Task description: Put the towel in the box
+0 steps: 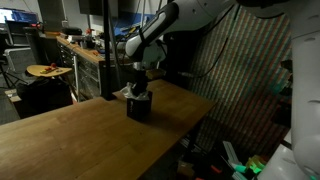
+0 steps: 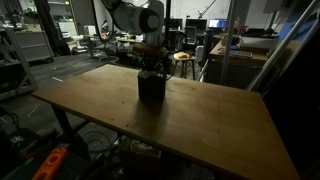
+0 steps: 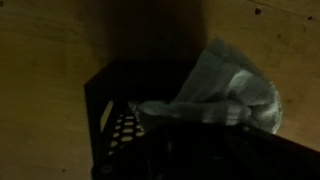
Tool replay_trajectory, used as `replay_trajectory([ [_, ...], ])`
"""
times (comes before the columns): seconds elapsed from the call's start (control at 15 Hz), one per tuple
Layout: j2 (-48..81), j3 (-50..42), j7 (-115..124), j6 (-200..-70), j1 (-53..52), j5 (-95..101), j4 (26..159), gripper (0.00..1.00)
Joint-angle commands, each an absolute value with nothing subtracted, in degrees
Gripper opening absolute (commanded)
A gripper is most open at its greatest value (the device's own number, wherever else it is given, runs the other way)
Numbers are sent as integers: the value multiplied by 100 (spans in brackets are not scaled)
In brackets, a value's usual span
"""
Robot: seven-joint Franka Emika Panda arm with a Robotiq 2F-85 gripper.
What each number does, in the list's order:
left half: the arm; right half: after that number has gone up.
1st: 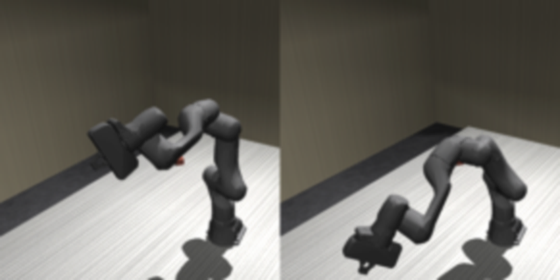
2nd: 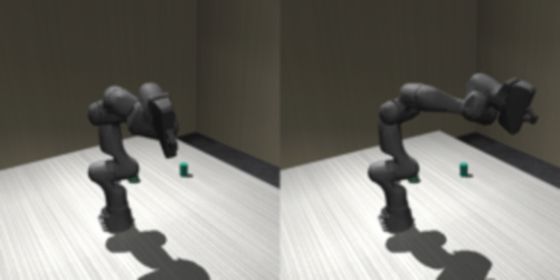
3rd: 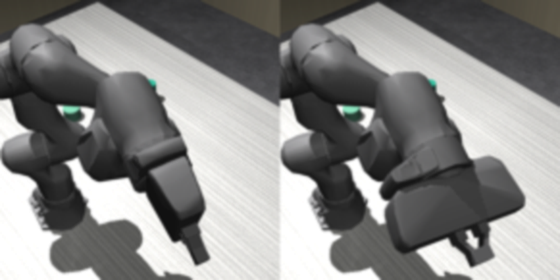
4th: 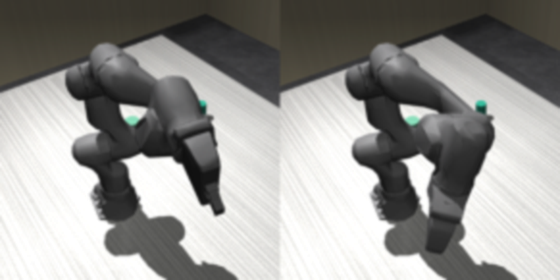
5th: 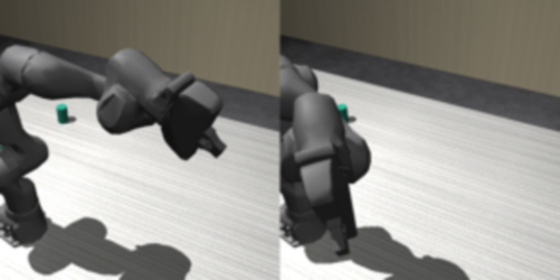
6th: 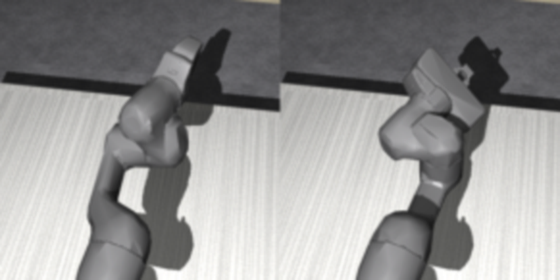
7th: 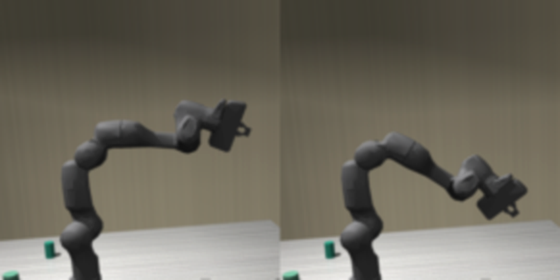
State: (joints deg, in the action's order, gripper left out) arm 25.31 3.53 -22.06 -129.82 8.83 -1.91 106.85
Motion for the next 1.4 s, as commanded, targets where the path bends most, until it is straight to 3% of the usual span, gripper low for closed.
replay_trajectory([
  [0.0, 2391, 308, -2317, -12894, 952, -384, 10533, 9],
  [1.13, 1434, 128, -2182, -13067, 847, -255, 10809, 10],
  [1.2, 1404, 141, -2165, -13073, 833, -295, 10823, 31],
  [1.33, 1361, 158, -2160, -13082, 806, -343, 10844, 44],
])
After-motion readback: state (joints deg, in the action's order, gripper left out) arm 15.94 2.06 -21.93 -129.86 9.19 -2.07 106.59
